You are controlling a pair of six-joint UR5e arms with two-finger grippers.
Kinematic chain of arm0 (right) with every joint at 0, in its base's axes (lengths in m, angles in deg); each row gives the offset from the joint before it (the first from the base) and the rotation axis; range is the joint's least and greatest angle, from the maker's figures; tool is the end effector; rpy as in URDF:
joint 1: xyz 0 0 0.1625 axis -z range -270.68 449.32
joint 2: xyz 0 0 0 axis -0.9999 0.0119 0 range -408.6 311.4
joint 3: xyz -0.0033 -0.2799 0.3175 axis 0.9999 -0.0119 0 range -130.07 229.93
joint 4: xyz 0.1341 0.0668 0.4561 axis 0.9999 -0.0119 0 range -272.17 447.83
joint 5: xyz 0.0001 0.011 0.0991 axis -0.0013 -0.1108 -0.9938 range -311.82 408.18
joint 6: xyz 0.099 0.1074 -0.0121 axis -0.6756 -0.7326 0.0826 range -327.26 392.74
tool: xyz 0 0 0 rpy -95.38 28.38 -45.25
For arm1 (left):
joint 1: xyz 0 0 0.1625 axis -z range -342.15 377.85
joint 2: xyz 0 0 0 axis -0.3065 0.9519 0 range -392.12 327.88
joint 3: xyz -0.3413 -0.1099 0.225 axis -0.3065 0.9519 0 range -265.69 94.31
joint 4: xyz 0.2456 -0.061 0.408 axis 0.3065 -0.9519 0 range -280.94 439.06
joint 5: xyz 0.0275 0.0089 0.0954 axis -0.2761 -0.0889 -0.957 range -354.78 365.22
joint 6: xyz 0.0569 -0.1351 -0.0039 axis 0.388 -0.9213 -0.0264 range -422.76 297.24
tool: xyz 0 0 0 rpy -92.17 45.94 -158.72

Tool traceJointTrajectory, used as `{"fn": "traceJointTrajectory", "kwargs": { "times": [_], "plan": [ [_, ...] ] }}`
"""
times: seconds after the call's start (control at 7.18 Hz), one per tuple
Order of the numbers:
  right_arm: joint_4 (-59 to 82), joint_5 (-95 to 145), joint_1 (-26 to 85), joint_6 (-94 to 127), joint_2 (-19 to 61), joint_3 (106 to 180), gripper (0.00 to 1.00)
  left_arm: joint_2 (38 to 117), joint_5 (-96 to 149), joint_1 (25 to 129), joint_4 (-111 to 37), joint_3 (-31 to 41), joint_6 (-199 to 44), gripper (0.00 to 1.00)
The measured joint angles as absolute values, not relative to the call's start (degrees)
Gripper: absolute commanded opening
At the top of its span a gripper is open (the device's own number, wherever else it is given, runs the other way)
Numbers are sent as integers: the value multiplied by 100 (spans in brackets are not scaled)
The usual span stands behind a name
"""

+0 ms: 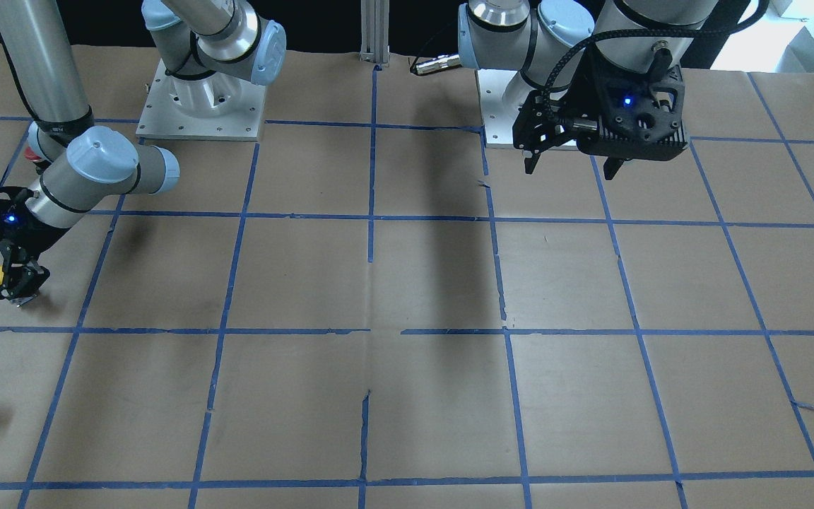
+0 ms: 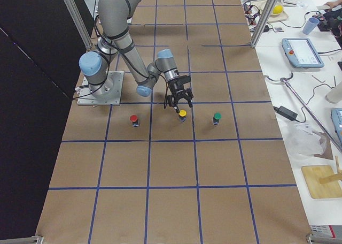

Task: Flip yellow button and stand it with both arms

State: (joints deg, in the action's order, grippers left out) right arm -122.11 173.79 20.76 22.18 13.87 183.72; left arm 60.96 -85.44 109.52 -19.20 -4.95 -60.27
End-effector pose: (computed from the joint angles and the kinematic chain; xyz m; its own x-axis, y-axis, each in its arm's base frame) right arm -0.1377 -0.4817 0.0969 -0.5425 0.8047 0.2409 0.3469 0.4758 -0.8083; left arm -0.1484 -0.5714 0.4848 -0.9973 0.0729 -0.0099 0.0725 0.9967 0.0366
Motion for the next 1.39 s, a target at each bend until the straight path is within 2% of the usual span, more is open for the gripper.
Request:
{"fn": "traceJointTrajectory", "kwargs": {
  "times": [0.28, 0.7, 1.39],
  "plan": [
    [-11233, 17299, 2073, 2269, 2007, 18301, 100, 6093, -8541, 10952, -1920, -499, -6029, 100],
    [-8335, 17061, 2052, 2256, 3291, 17624, 100, 6086, -8540, 10952, -1920, -501, -6030, 100],
    [-4327, 15917, 2045, 2220, 3664, 15955, 100, 6087, -8540, 10952, -1929, -509, -6021, 100]
  ]
}}
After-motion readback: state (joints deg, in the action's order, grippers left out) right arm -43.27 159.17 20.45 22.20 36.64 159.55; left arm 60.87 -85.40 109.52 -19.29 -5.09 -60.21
